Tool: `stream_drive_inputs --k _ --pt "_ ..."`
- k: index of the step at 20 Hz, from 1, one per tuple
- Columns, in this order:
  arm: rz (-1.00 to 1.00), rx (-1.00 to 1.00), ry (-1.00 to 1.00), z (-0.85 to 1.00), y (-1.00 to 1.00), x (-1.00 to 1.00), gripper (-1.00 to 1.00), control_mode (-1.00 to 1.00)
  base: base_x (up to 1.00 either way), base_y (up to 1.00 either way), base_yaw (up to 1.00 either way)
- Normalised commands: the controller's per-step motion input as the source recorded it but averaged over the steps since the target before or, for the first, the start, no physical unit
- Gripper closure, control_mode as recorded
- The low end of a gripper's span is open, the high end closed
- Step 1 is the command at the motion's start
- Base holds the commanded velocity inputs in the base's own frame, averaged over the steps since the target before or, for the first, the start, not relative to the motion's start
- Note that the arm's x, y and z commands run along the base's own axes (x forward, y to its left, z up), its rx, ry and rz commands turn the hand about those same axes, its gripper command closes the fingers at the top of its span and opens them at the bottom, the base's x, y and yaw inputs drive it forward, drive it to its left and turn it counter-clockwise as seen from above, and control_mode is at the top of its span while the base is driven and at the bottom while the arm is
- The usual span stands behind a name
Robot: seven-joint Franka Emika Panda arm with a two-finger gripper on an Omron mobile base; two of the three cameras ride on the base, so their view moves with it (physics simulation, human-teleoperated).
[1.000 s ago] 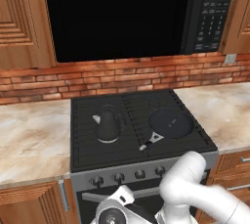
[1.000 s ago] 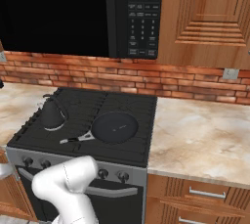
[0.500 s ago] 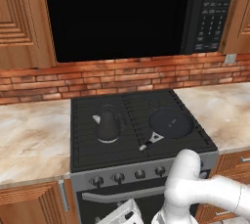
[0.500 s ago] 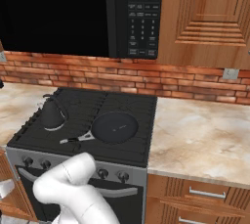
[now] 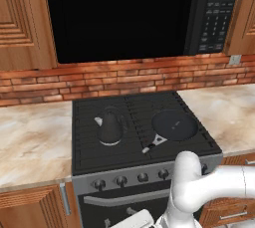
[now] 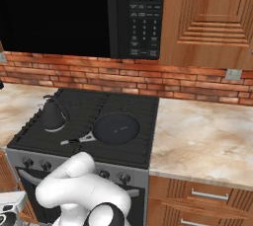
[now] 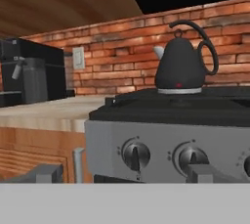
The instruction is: Pick the kettle from the counter and place it on a stove burner. Then turn the burner on.
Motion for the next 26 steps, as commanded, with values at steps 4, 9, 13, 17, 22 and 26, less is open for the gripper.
stream_drive_inputs --k 4,9,13,17,22,26 --pt "-0.01 0.0 -0.01 0.0 0.02 0.02 -1.0 -1.0 0.0 0.0 0.0" --pt "-0.05 0.0 -0.07 0.0 0.14 0.15 -1.0 -1.0 0.0 0.0 0.0" --pt "-0.04 0.06 -0.05 0.0 0.11 0.11 -1.0 -1.0 0.0 0.0 0.0" --pt "-0.05 0.05 -0.1 0.0 0.21 0.14 -1.0 -1.0 0.0 0.0 0.0" --pt "-0.11 0.02 -0.19 0.0 0.13 0.12 -1.0 -1.0 0.0 0.0 0.0" --pt "-0.19 0.03 -0.13 0.0 0.0 0.05 -1.0 -1.0 0.0 0.0 0.0"
